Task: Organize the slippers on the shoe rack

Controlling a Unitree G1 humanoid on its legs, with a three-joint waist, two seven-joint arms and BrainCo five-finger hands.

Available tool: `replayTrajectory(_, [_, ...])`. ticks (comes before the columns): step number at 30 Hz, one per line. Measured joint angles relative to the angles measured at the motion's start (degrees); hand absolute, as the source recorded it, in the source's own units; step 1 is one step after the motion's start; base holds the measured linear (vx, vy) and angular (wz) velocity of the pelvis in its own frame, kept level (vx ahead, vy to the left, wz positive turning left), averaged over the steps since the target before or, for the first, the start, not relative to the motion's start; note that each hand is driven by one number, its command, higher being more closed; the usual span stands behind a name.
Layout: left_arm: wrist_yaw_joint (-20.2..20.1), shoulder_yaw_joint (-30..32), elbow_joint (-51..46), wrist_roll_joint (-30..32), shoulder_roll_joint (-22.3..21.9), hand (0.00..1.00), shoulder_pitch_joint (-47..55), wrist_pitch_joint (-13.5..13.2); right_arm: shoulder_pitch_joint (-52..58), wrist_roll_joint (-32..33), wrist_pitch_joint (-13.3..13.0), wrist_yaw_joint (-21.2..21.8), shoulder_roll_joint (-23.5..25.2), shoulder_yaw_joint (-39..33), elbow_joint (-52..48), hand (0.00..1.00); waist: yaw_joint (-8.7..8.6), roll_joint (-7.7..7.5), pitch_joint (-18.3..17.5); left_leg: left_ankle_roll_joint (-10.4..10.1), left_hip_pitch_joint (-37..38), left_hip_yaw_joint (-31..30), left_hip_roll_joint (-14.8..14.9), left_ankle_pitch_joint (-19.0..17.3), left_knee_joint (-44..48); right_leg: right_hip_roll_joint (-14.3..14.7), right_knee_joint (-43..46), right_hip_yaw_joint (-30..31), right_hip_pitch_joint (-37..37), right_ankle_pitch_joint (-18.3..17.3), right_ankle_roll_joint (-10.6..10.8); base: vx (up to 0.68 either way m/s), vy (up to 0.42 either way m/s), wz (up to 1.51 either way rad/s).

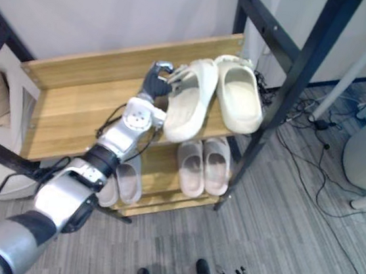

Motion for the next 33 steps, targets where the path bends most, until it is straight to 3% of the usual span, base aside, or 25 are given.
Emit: replayTrajectory(33, [0.35,1.69,0.00,-2.42,-1.65,0.00,-0.85,0.25,0.80,0.27,-0.08,-0.09,0.85,0.15,-0.87,0.00,-0.15,-0.58,-1.88,0.32,-0.60,-1.86,-0.21,0.25,0.04,-0.35,-2.04,-1.47,1.73,1.11,0.22,0.00,-0.005,0.02])
